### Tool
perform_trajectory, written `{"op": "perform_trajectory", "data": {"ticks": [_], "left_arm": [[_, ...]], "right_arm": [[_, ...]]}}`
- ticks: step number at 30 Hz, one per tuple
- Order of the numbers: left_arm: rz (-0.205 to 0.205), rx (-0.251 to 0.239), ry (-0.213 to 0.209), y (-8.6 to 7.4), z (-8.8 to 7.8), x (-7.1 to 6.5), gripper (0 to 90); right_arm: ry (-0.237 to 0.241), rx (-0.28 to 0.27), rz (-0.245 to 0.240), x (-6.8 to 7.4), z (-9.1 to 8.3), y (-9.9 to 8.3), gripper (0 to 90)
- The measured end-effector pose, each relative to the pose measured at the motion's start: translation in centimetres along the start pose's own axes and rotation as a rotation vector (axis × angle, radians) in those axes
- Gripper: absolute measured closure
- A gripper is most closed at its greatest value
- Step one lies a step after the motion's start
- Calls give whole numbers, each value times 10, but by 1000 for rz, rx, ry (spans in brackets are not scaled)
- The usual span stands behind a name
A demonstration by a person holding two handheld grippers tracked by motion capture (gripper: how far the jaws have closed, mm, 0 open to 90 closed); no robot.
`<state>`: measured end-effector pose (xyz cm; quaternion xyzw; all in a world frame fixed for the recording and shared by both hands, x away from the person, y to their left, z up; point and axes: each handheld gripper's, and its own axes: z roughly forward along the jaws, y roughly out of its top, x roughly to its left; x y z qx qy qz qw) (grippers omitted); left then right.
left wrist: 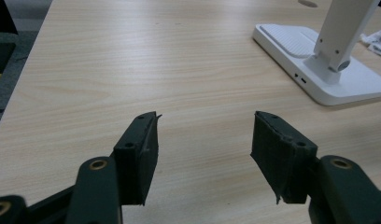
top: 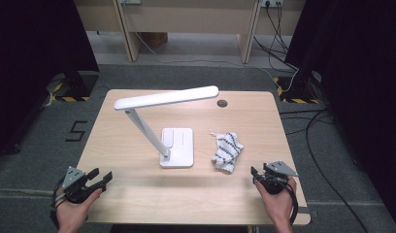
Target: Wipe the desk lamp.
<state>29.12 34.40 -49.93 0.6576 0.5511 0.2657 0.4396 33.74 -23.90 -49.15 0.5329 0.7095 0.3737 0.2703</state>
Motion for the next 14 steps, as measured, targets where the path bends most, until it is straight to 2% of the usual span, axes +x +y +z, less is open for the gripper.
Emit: {"op": "perform_trajectory", "data": {"ticks": [4, 9, 14], "left_arm": [[12, -12, -4, -3, 2, 1, 389], [-2, -47, -16, -4, -1, 3, 366], [-6, -29, -25, -7, -1, 3, 377]], "right_arm": [[-2, -11, 11, -1, 0, -5, 467], [-4, -39, 33, -1, -1, -9, 450], [4, -62, 18, 4, -1, -8, 444]]}}
